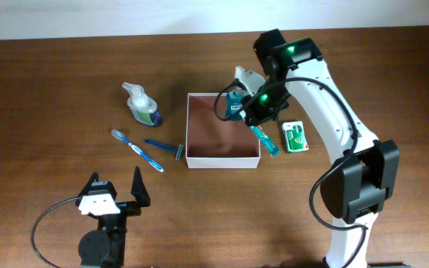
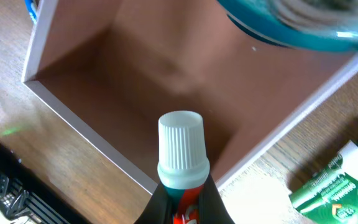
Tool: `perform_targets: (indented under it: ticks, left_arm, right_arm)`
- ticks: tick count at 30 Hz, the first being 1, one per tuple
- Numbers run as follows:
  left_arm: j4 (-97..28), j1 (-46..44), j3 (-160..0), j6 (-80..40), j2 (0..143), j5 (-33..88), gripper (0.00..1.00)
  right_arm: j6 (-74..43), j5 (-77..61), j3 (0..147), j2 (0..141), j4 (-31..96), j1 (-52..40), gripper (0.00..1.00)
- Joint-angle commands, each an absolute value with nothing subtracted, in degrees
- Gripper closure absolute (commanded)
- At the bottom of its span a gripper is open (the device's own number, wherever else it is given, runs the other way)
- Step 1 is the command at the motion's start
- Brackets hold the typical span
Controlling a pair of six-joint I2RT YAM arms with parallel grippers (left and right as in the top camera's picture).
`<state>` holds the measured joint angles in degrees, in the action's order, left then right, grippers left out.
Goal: Pack container
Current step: 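Lift the Colgate tube and carry it left over the box, then lower the Colgate tube into the box and release it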
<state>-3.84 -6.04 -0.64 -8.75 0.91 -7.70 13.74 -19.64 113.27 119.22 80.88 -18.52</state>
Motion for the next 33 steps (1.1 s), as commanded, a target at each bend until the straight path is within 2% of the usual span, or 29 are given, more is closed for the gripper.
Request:
perform_targets:
  ticks: [1,13,18,22,33]
  left_arm:
    - [-4.0,-6.2,-0.5,-7.8,0.7,-7.3,0.01]
    - [-4.0,-6.2,-0.5,-7.8,0.7,-7.3,0.01]
    - [-4.0,-6.2,-0.5,-7.8,0.7,-7.3,0.01]
    - [-4.0,-6.2,-0.5,-7.8,0.7,-7.3,0.01]
    - [-4.0,-6.2,-0.5,-7.8,0.7,-7.3,0.01]
  right_arm:
    - [14.1,-20.4,113.1,118.7,80.3,-19.2,0.96]
    - [14.3,-20.4,113.1,118.7,70.7,-20.3,0.96]
    - [14.7,-19.7,113.1,118.7,70.4,-22.7,0.96]
    - [14.7,-14.1,113.0,118.7,69.6,-24.8,0.96]
    - [14.7,-13.6,113.0,119.8,66.5,-25.1,0.96]
